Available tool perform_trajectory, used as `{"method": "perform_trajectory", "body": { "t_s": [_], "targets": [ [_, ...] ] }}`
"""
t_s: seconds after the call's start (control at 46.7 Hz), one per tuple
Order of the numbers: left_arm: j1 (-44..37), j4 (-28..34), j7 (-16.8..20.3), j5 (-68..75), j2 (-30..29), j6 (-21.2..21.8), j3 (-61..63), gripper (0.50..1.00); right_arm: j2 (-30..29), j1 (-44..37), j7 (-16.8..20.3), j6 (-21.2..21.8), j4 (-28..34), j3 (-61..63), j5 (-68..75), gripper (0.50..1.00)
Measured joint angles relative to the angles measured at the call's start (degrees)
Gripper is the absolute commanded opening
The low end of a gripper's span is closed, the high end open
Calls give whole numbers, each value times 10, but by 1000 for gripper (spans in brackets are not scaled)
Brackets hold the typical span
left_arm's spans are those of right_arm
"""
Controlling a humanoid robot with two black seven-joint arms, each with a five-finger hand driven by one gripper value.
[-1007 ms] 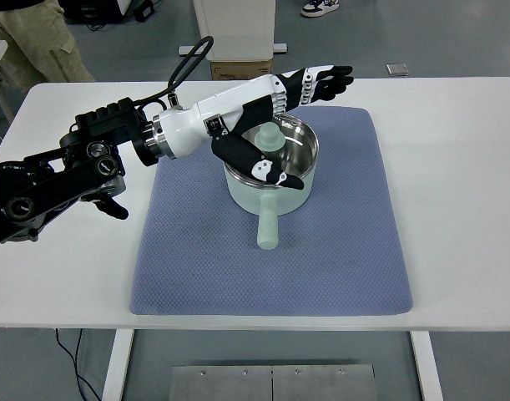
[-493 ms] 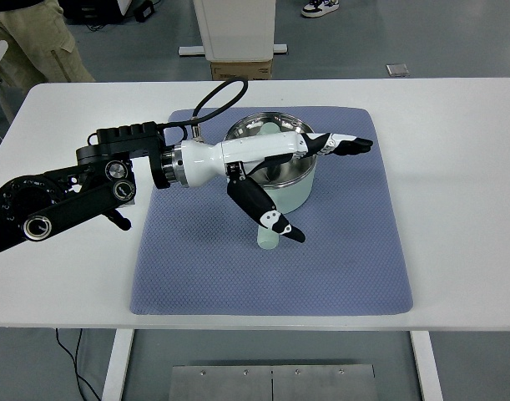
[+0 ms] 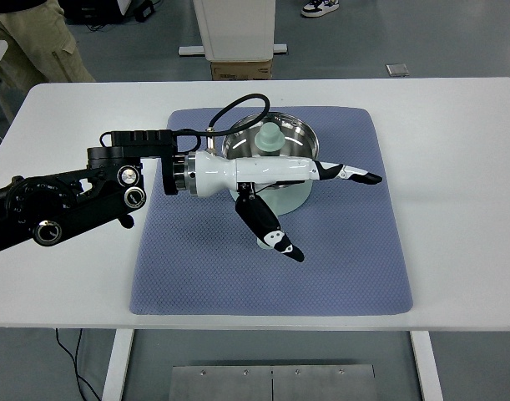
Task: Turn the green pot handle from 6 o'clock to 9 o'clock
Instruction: 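Lower the left hand past the pot rim toward the green handle, then hook the left fingers around the green handle near the pot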
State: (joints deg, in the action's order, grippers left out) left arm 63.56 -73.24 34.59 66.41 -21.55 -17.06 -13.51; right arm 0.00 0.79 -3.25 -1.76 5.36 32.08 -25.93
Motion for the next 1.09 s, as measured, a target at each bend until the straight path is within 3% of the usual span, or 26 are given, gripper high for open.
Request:
{"method": "perform_trajectory", "body": {
  "t_s": [0.493, 1.093],
  "targets": [
    [74, 9, -1, 14, 1, 0, 66, 1000, 0, 0, 0, 0, 0, 0, 0, 1000],
    [104, 31, 0, 114, 25, 0, 118, 1000, 0, 0, 0, 0, 0, 0, 0, 1000]
  ]
}}
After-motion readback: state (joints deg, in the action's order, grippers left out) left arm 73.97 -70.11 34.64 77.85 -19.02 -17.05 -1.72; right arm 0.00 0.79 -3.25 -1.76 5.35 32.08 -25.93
